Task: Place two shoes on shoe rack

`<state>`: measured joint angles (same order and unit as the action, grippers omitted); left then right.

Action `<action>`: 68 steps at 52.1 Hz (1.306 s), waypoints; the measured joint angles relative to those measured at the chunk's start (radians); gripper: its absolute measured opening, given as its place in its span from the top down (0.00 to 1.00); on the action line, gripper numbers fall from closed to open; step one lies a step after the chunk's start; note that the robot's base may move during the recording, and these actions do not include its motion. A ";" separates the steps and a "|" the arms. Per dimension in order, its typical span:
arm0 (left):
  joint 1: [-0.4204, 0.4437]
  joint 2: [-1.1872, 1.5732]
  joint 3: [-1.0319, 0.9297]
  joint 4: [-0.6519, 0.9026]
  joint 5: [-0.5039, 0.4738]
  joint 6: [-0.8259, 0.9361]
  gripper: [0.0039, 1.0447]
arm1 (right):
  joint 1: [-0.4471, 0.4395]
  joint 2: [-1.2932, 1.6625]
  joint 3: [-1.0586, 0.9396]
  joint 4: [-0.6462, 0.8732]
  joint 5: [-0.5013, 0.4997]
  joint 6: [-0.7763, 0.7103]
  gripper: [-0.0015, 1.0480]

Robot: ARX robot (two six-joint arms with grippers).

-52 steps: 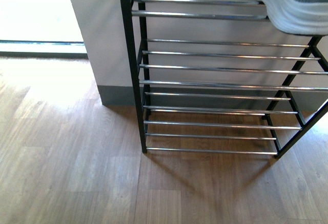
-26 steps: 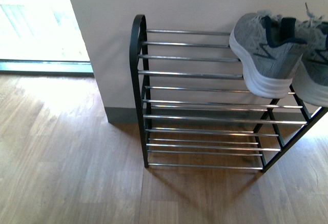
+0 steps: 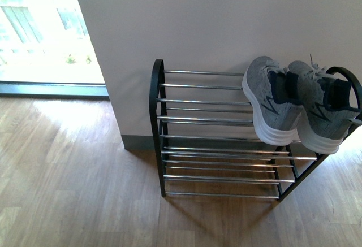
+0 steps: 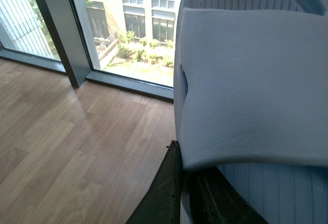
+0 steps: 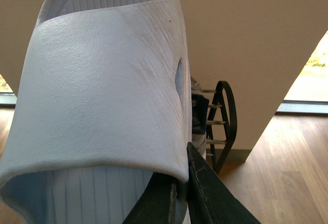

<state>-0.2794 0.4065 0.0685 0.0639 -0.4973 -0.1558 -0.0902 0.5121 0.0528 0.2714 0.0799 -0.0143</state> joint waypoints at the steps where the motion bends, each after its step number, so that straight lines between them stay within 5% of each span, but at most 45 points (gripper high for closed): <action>1: 0.000 0.000 0.000 0.000 0.000 0.000 0.99 | 0.000 0.000 0.000 0.000 0.000 0.000 0.98; 51: -0.007 0.019 0.003 0.016 -0.042 -0.007 0.99 | 0.000 0.000 0.000 0.000 0.000 0.000 0.98; 63: -0.008 0.020 0.003 0.016 -0.042 -0.008 0.64 | 0.000 0.000 0.000 0.000 0.000 0.000 0.98; 68: -0.008 0.020 0.003 0.016 -0.044 -0.007 0.63 | 0.000 0.000 0.000 0.000 0.000 0.000 0.98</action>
<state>-0.2878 0.4263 0.0719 0.0799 -0.5415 -0.1627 -0.0902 0.5121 0.0528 0.2714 0.0795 -0.0139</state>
